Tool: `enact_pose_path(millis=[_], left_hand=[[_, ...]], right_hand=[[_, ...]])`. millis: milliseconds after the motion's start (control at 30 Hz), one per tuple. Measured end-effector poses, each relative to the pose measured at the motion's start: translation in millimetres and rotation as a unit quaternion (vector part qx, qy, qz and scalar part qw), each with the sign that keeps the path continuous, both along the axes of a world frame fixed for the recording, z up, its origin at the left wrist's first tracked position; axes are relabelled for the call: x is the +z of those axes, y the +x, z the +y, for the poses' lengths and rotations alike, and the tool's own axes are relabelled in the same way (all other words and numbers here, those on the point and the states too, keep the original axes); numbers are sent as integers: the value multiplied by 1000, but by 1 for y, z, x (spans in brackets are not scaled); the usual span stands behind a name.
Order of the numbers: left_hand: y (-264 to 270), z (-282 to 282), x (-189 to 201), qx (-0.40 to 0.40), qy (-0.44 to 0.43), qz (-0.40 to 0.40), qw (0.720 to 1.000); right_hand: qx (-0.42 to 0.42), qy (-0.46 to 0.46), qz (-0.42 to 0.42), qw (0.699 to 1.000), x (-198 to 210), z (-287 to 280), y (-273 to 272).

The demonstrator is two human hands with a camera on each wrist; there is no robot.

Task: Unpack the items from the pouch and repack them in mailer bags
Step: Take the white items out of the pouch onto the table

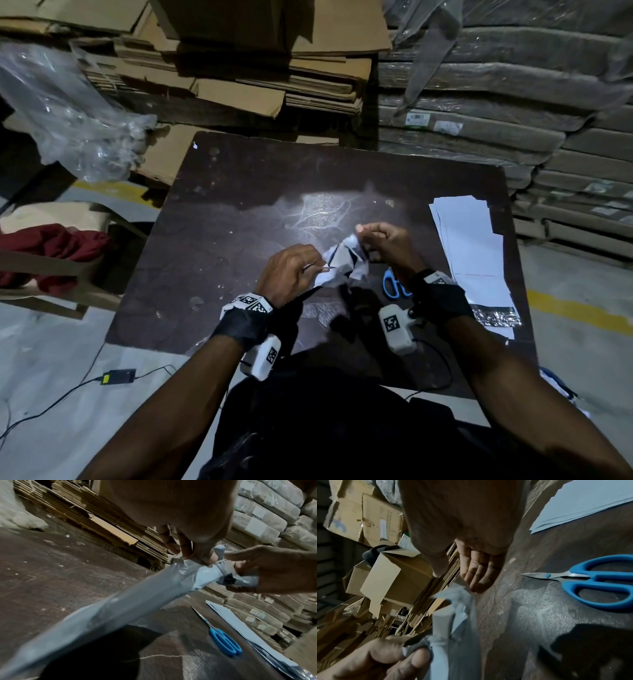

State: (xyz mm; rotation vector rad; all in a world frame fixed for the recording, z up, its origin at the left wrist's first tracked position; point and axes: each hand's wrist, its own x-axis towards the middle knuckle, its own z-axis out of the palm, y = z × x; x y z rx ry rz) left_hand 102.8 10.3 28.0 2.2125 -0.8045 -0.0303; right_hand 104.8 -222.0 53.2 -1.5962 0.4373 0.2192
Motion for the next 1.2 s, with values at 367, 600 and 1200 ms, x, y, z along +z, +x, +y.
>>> enact_pose_path(millis=[367, 600, 1200], left_hand=[[-10, -1, -2, -62, 53, -68, 994], [-8, -2, -5, -45, 53, 62, 996], [17, -25, 5, 70, -69, 103, 990]], right_hand=[[-47, -141, 62, 987, -42, 9, -11], [-26, -109, -7, 994, -21, 10, -4], [61, -131, -146, 979, 8, 7, -11]])
